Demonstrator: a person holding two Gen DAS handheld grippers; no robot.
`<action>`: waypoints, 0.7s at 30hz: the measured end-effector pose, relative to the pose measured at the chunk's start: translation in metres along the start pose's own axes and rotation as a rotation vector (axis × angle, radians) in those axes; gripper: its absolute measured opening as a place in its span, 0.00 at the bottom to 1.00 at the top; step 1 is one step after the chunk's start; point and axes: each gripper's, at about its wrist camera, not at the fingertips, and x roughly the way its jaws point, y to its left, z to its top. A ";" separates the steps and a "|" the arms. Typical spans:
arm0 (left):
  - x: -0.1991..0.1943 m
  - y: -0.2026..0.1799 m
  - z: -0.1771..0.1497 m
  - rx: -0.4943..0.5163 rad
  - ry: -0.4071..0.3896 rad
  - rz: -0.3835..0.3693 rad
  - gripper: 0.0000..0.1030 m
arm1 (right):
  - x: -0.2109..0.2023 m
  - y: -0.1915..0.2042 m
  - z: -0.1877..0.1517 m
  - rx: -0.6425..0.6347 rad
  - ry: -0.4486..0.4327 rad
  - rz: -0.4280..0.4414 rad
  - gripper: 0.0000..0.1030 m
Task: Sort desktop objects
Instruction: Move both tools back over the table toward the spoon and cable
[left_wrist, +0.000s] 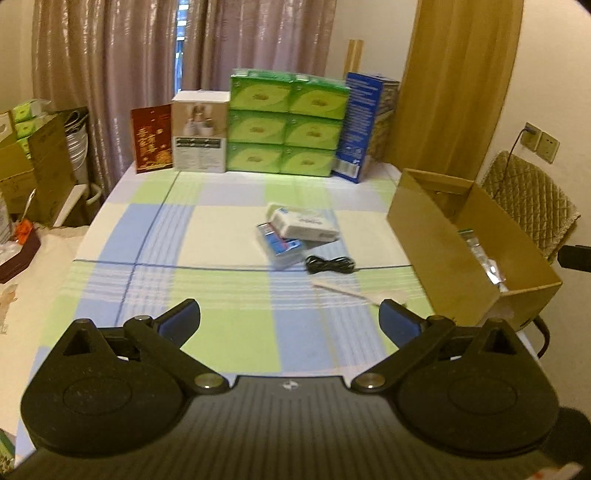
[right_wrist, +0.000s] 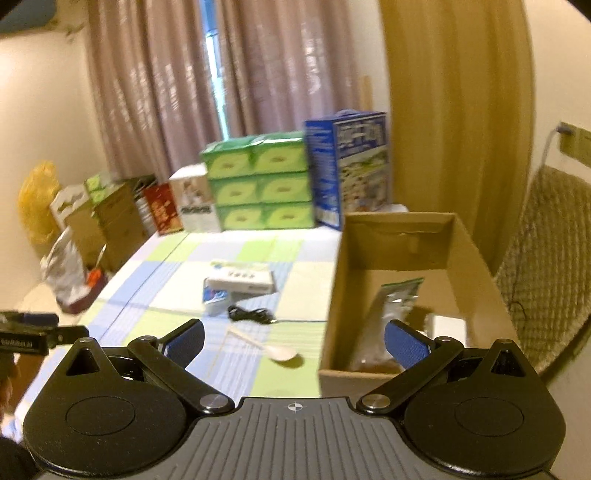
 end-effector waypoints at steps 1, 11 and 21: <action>-0.001 0.004 -0.002 0.003 0.003 0.005 0.98 | 0.003 0.004 -0.001 -0.016 0.008 0.006 0.98; 0.002 0.014 -0.009 0.091 0.024 0.018 0.98 | 0.020 0.032 -0.012 -0.247 0.069 0.041 0.98; 0.010 0.004 -0.013 0.187 0.038 -0.011 0.98 | 0.019 0.041 -0.015 -0.361 0.086 0.028 0.98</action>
